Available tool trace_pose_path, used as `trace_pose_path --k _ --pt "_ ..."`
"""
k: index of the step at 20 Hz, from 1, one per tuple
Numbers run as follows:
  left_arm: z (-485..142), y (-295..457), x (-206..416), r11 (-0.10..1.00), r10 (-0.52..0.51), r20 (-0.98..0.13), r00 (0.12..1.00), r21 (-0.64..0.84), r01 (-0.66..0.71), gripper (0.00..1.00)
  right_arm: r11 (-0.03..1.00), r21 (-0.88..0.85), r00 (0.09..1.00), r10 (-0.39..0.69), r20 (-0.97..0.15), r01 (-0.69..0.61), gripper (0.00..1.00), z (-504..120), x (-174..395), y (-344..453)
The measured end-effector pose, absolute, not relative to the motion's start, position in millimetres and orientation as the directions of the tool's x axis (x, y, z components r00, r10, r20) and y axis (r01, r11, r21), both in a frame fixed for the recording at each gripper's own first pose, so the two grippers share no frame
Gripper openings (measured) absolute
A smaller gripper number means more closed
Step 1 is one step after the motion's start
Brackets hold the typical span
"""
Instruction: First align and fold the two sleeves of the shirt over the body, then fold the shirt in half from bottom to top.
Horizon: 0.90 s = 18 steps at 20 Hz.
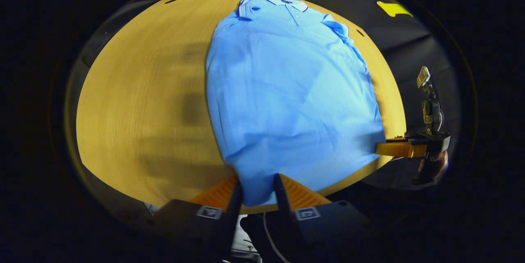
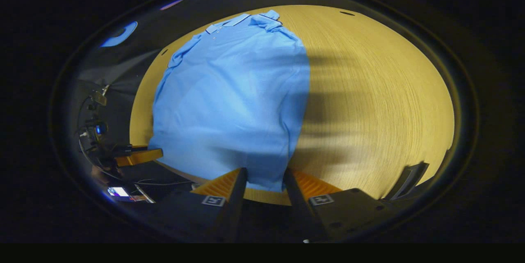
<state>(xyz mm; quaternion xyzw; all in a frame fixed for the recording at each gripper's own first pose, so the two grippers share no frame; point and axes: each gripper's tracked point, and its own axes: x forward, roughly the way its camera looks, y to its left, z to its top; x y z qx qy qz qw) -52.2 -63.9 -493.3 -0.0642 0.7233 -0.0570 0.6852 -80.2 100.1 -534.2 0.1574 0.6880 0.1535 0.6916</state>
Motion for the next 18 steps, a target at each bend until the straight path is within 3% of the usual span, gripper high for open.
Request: trace_pose_path --k 2,3,9,13,15,16,18 --pt "-492 -69 -47 0.982 -0.187 -0.982 -0.029 -0.187 -0.008 0.18 0.877 0.476 0.002 0.477 -0.879 0.066 0.1 -531 -78 107" --pt "-491 -70 -43 0.981 -0.196 -0.98 -0.017 -0.196 -0.006 0.1 0.866 0.495 0.021 0.495 -0.869 0.074 0.1 -530 -75 109" --pt "-457 -65 0 0.961 -0.272 -0.953 0.132 -0.277 -0.017 0.08 0.818 0.574 0.129 0.567 -0.814 0.025 0.09 -506 -46 111" --pt "-427 -58 39 0.959 -0.275 -0.936 0.217 -0.282 0.0 0.08 0.803 0.594 0.273 0.585 -0.764 -0.057 0.12 -460 1 113" --pt "-410 -59 64 0.958 -0.28 -0.922 0.268 -0.284 0.023 0.08 0.809 0.574 0.355 0.576 -0.736 -0.123 0.08 -435 32 112" --pt "-403 -60 77 0.959 -0.28 -0.913 0.297 -0.281 0.038 0.08 0.814 0.56 0.398 0.57 -0.719 -0.154 0.11 -423 50 112" --pt "-390 -62 107 0.96 -0.279 -0.891 0.358 -0.274 0.066 0.08 0.823 0.528 0.481 0.558 -0.677 -0.21 0.07 -397 84 112"
